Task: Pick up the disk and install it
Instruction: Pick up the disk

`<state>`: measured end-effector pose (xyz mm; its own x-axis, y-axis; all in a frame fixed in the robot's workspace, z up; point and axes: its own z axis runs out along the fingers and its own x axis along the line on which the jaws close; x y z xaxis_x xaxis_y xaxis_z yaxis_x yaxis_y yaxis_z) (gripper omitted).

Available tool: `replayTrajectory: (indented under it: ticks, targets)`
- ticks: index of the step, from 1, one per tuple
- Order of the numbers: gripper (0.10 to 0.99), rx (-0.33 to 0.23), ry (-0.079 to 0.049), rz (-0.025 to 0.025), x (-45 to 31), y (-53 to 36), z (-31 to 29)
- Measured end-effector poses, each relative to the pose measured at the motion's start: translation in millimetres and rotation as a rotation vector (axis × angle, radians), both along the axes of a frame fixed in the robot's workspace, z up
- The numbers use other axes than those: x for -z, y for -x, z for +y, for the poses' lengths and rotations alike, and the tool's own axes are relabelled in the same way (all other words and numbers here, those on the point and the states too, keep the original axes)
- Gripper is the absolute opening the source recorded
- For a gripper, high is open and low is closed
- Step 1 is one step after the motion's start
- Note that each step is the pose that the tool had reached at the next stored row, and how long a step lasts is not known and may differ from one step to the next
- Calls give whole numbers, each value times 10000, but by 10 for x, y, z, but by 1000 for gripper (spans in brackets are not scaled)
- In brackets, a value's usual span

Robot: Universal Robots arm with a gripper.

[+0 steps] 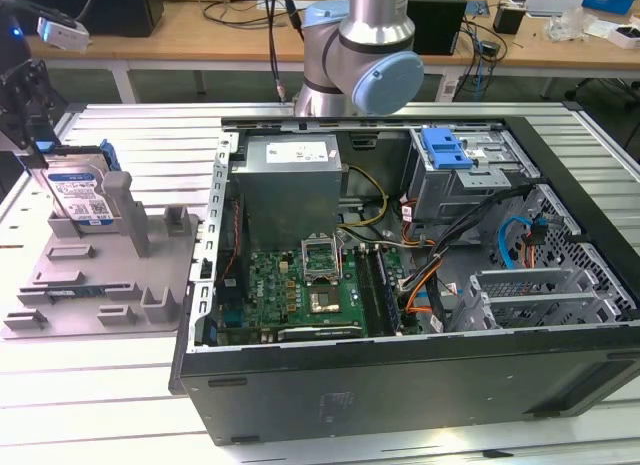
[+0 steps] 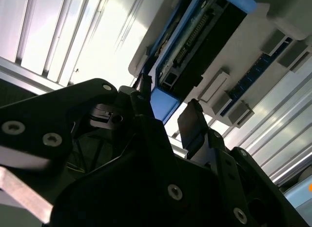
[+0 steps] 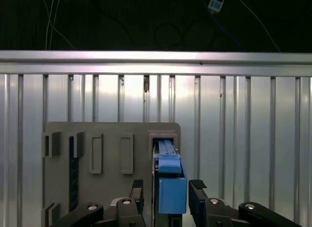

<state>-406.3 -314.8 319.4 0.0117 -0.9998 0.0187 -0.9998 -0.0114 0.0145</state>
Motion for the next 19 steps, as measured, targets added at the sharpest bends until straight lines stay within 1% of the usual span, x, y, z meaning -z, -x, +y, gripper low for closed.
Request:
replayTrajectory:
  ticks: [7,15,18,19]
  targets:
    - [494,1,-1,-1,24,-25,-2]
    - [494,1,-1,-1,78,-25,-2]
    - [494,1,-1,-1,152,-25,-2]
    - [494,1,-2,-2,159,-25,-2]
